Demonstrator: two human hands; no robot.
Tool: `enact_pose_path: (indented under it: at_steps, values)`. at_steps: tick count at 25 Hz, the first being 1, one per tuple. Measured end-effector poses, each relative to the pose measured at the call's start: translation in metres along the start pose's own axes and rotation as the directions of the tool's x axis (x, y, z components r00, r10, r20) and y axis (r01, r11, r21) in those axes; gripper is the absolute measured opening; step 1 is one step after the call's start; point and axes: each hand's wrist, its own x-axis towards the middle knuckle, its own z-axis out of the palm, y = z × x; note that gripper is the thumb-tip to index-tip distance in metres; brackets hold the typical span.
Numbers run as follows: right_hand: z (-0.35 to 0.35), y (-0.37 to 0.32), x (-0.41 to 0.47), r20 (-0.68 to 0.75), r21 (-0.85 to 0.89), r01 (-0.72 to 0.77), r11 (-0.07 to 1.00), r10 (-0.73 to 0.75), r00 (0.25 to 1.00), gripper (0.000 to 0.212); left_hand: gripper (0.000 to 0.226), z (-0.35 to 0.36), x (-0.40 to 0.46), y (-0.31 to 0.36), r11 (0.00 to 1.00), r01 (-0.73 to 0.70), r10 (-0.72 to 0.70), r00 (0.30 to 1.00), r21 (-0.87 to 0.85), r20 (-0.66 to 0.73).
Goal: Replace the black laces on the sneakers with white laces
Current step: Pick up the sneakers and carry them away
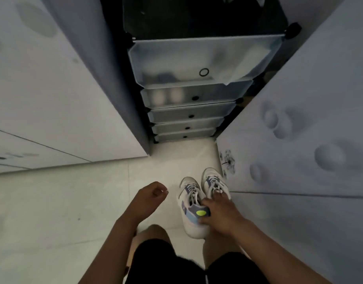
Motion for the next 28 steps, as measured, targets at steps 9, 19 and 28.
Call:
enact_pose_path:
  at_steps: [9,19,28]
  values:
    - [0.029,0.114,0.156,-0.039,-0.119,0.085,0.989,-0.090,0.995,0.050,0.019,0.109,0.187,-0.016,0.980,0.034,-0.051,0.995,-0.197,-0.082]
    - [0.230,0.228,0.465,-0.346,-0.321,0.193,0.927,-0.304,0.888,0.050,0.040,0.225,0.539,-0.197,0.889,-0.240,0.313,0.940,0.391,-0.133]
    - [0.370,0.292,0.572,-0.608,-0.336,0.026,0.941,-0.238,0.757,0.033,0.061,0.251,0.702,-0.244,0.255,-0.137,0.435,0.900,0.957,0.013]
